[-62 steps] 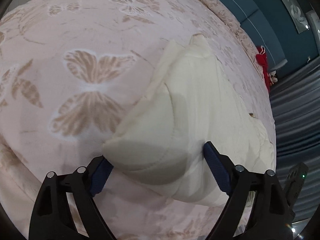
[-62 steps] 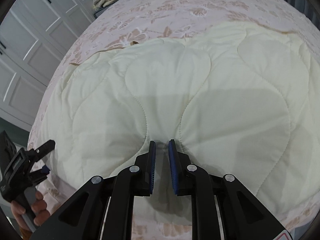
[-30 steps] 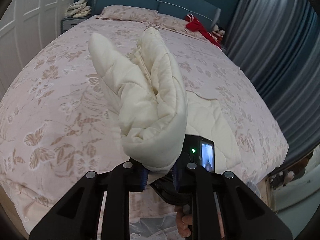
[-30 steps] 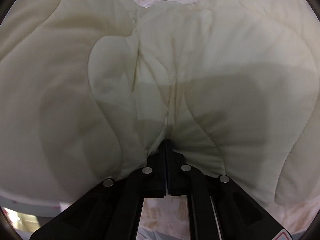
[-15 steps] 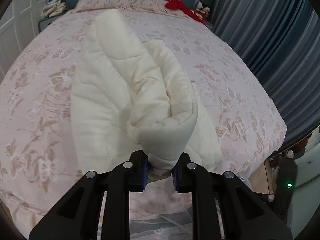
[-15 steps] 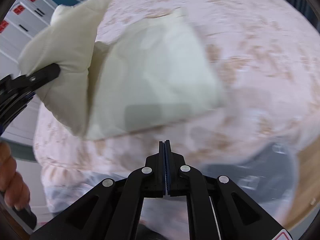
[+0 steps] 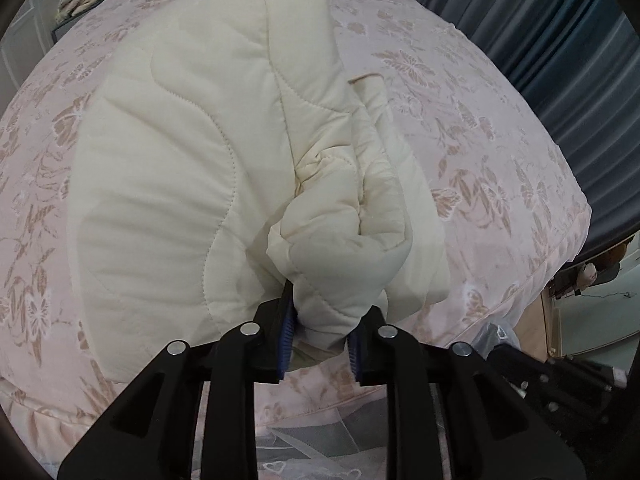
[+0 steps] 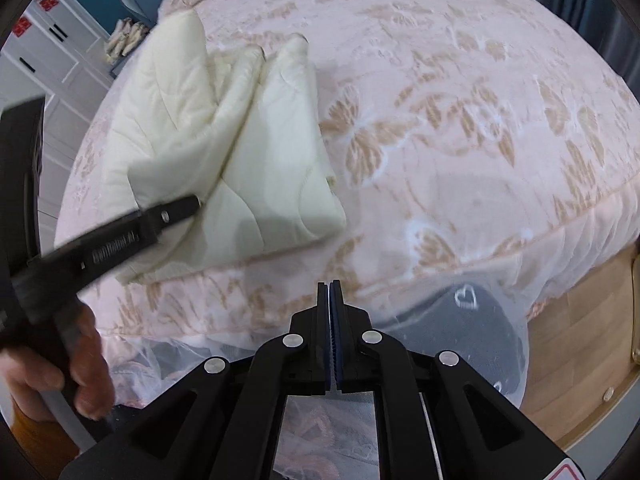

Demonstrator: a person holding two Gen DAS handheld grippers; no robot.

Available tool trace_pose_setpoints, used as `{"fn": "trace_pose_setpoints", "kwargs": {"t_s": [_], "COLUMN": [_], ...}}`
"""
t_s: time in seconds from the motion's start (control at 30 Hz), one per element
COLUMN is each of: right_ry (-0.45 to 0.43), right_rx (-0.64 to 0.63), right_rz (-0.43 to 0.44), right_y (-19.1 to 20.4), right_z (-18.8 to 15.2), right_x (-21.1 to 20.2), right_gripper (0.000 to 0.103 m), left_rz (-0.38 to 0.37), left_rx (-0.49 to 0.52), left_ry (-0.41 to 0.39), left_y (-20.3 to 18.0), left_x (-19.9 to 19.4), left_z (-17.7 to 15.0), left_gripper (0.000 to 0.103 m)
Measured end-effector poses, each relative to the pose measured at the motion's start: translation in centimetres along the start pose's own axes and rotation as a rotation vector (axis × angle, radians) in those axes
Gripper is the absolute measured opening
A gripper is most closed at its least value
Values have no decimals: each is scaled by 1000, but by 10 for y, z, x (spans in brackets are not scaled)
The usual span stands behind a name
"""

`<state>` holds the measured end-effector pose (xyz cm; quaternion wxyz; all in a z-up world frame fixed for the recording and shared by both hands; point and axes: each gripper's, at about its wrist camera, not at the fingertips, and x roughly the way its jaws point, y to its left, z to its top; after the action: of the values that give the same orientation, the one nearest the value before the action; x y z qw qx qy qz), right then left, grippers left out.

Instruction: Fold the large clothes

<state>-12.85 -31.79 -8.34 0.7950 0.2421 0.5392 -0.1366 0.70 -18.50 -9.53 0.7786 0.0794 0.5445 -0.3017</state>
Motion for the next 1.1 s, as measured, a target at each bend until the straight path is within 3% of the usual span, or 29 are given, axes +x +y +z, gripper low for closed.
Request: {"fn": "trace_pose_setpoints", "kwargs": {"t_s": [0.03,0.1,0.13,0.17,0.23,0.4,0.47,0.57,0.73,0.8,0.87,0.97,1.1], "right_ry": [-10,-45,-58,-76,-114,-132,-123,-90,1,31,23,-29,-84], "right_rx": [-8,-31,-39,-48,-71,-134,-158,-191,-181,-175,-175,-185,-179], "right_rz": [5,20,34,52,75,158,169,167,143,123,134,144,42], "right_y": [4,14,17,23,35,77,92,113,128,125,120,111,81], "right_z": [3,14,20,25,36,66,73,84,97,100,99,96,85], "right_x": [-4,-18,-22,-28,-37,-40,-34,-18,21,37,33,10,-12], "right_gripper": [8,10,17,32,46,48,51,51,51,27,19,17,17], "left_rz": [-7,-54,-87,-108,-148,-63,-7,32,80,77,64,56,53], "left_rx": [2,-2,-17,-31,-67,-185,-243,-308,-299,-298,-297,-268,-232], "left_ry": [-10,-34,-40,-43,-64,-121,-109,-88,-64,-53,-51,-68,-56], "left_y": [0,2,6,9,23,69,93,118,127,124,122,113,99], "left_x": [-7,-26,-38,-46,-69,-94,-91,-83,-73,-68,-67,-70,-60], "left_z": [0,-1,-4,-6,-14,-22,-23,-26,-29,-28,-27,-21,-12], "left_gripper": [30,49,54,59,62,62,62,62,62,62,62,62,61]}}
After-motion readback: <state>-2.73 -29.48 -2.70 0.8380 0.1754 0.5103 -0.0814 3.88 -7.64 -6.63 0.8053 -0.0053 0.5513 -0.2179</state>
